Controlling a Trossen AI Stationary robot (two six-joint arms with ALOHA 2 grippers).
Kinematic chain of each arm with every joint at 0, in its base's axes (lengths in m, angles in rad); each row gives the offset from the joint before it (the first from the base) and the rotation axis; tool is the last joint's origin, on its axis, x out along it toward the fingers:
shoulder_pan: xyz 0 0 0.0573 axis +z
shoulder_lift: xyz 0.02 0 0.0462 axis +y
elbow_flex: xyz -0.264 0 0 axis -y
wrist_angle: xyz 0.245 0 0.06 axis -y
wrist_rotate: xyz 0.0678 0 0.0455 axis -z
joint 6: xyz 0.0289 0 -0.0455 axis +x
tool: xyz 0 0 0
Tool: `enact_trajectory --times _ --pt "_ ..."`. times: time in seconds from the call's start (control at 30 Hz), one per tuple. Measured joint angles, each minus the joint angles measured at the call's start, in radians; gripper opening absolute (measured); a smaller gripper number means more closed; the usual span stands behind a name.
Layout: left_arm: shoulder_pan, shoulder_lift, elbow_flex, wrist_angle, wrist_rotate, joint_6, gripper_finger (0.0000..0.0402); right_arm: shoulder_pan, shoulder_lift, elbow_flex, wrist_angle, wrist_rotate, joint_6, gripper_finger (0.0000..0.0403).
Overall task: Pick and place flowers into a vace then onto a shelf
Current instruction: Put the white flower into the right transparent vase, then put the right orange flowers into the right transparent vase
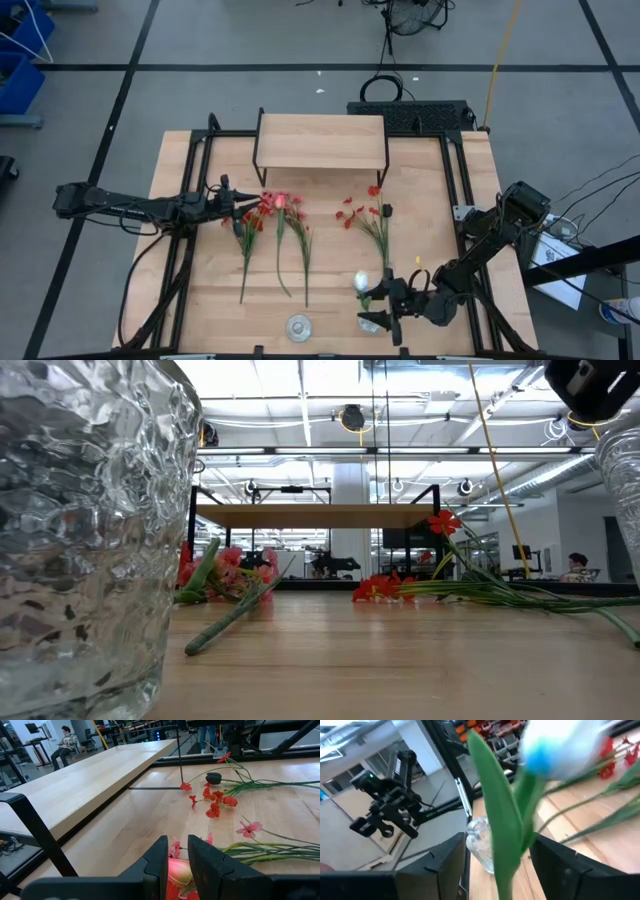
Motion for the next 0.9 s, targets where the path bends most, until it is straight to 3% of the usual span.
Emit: enact_trajectory --times 0.4,0.57,0.8,0.9 --pt "0.000 0.000 0.000 0.000 0.000 0.000 0.0081 0.002 -0.029 0.000 0.233 0.034 -0.192 0.0208" --pt "0.000 0.000 0.000 0.000 0.000 0.000 0.0081 0.001 -0.118 0.000 0.240 0.041 -0.258 0.0208" --pt "0.000 0.000 0.000 0.000 0.000 0.000 0.0081 0.004 -0.300 0.000 0.239 0.172 -0.340 0.0208" --pt "0.000 0.000 0.000 0.000 0.000 0.000 0.0081 0.004 -0.385 0.000 0.158 0.214 -0.399 0.0208"
